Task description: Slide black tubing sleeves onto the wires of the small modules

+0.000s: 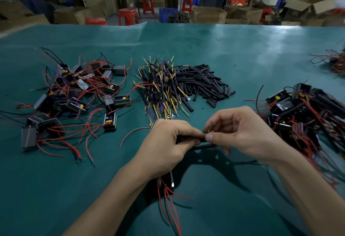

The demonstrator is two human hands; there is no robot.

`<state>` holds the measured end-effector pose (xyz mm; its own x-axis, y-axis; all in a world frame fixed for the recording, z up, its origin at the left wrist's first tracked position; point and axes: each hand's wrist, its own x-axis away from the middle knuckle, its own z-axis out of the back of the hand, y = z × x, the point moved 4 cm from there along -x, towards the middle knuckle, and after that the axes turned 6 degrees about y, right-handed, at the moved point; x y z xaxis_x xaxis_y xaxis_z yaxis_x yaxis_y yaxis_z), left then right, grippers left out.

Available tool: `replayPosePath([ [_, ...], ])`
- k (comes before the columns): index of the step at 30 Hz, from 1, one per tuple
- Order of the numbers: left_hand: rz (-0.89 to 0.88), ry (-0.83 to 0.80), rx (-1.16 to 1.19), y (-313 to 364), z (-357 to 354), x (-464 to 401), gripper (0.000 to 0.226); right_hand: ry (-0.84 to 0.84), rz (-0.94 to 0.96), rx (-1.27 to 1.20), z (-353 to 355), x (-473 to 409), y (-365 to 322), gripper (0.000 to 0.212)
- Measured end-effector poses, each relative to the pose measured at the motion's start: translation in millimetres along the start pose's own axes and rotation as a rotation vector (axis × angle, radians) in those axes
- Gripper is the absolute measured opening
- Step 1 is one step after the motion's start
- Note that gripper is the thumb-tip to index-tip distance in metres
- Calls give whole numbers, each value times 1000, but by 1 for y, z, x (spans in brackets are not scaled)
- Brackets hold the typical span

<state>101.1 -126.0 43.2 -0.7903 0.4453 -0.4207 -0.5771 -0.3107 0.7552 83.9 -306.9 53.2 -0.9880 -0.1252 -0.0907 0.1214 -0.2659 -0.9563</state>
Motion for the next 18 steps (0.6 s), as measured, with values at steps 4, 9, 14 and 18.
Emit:
replayPosePath([
  [4, 116, -85, 90, -3, 1, 0, 17, -52, -4, -51, -2, 0, 0, 9],
  [9, 222, -59, 316, -2, 0, -1, 22, -26, 19, -104, -2, 1, -3, 12],
  [14, 223, -13, 287, -5, -6, 0, 37, 11, -27, -64, -1, 0, 1, 14],
  [18, 227, -83, 216, -10, -7, 2, 27, 32, -29, -38, 0, 0, 2, 14],
])
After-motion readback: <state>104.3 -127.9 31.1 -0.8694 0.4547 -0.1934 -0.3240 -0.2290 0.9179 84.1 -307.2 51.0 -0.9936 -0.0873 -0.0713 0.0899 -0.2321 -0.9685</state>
